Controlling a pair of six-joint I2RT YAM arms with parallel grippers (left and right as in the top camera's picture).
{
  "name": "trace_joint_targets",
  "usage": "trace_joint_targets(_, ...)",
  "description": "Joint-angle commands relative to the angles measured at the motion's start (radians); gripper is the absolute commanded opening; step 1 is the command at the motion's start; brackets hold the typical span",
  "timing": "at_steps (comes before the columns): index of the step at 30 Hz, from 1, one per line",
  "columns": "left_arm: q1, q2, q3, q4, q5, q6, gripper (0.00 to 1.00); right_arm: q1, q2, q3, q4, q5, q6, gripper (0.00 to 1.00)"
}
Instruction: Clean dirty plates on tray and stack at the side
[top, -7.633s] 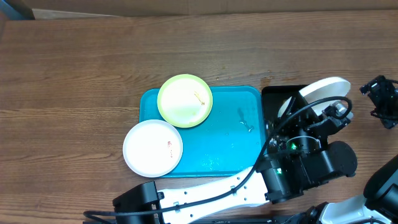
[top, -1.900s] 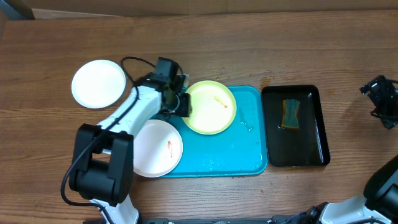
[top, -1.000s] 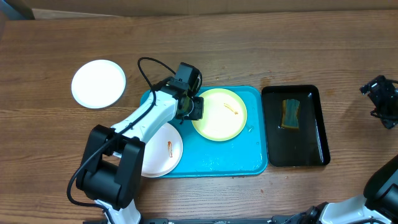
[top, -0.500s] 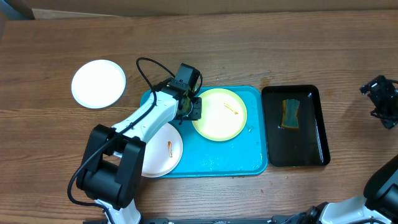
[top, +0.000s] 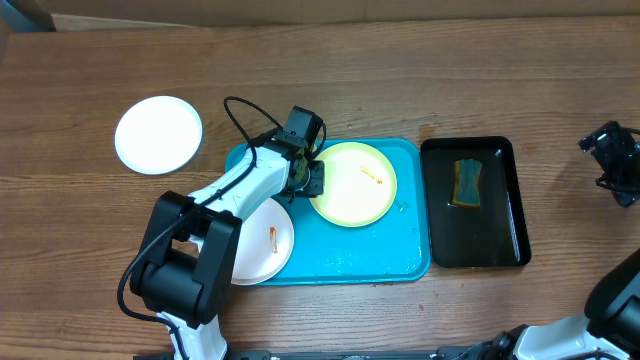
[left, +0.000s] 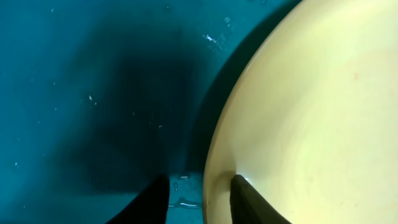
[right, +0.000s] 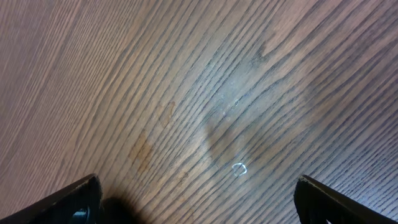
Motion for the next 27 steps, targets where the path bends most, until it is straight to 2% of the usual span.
trace_joint_targets(1,-0.002,0.013,-0.009,0.004,0.004,-0.023,0.41,0.000,-0.020,0.021,0.004,0.006,0.004,1.00)
trace_joint_targets(7,-0.002,0.012,0.000,0.002,0.005,-0.024,0.47,0.000,-0.020,0.021,0.004,0.006,0.004,1.00)
trace_joint_targets(20,-0.002,-0.029,0.001,0.002,0.016,-0.024,0.46,0.000,-0.020,0.021,0.004,0.006,0.004,1.00)
trace_joint_targets(24,-0.002,-0.035,0.005,-0.002,0.033,-0.024,0.40,0.000,-0.020,0.021,0.004,0.006,0.004,1.00)
trace_joint_targets(27,-0.002,-0.058,0.006,-0.001,0.028,-0.024,0.40,0.000,-0.020,0.021,0.004,0.006,0.004,1.00)
